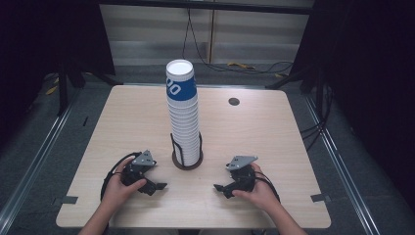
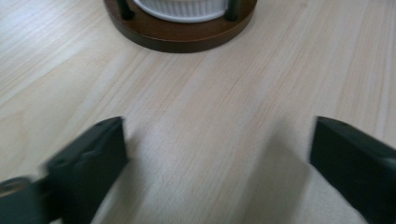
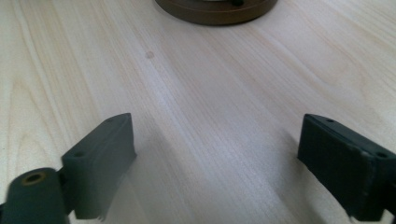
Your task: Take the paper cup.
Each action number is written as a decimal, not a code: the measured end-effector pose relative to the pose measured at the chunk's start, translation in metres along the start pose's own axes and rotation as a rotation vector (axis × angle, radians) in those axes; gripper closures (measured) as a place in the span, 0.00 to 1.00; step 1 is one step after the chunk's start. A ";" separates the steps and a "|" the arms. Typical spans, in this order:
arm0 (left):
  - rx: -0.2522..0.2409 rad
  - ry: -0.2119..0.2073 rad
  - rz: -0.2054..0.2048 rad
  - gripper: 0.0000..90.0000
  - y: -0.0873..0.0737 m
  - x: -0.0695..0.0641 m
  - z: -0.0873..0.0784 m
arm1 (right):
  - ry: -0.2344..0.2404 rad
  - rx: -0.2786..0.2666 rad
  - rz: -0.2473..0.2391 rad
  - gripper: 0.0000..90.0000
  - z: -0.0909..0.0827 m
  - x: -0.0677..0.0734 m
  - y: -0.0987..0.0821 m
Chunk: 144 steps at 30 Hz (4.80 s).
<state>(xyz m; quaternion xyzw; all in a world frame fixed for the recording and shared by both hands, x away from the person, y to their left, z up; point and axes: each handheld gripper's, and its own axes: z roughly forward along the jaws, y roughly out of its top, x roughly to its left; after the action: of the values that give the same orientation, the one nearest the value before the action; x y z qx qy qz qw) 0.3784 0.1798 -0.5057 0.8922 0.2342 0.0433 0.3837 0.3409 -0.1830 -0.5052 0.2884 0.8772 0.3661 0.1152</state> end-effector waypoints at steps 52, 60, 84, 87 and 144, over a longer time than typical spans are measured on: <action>0.037 -0.047 0.087 0.18 0.214 0.010 -0.144 | 0.099 -0.192 -0.029 0.15 -0.062 -0.010 0.157; 0.000 -0.030 0.110 0.18 0.234 0.006 -0.153 | 0.088 -0.221 -0.030 0.14 -0.071 -0.013 0.176; -0.096 -0.037 0.137 0.17 0.257 0.003 -0.134 | 0.098 -0.315 -0.063 0.14 -0.077 -0.014 0.210; -0.103 -0.045 0.128 0.21 0.258 0.004 -0.135 | 0.110 -0.330 -0.063 0.14 -0.078 -0.014 0.213; -0.232 -0.020 0.090 0.22 0.265 0.002 -0.134 | 0.100 -0.343 -0.056 0.15 -0.061 -0.014 0.230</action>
<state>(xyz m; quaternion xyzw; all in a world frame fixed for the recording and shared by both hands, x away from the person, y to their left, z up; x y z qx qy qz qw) 0.4477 0.1119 -0.2249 0.8518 0.1832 0.0784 0.4844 0.4246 -0.0963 -0.2995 0.2215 0.8141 0.5210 0.1291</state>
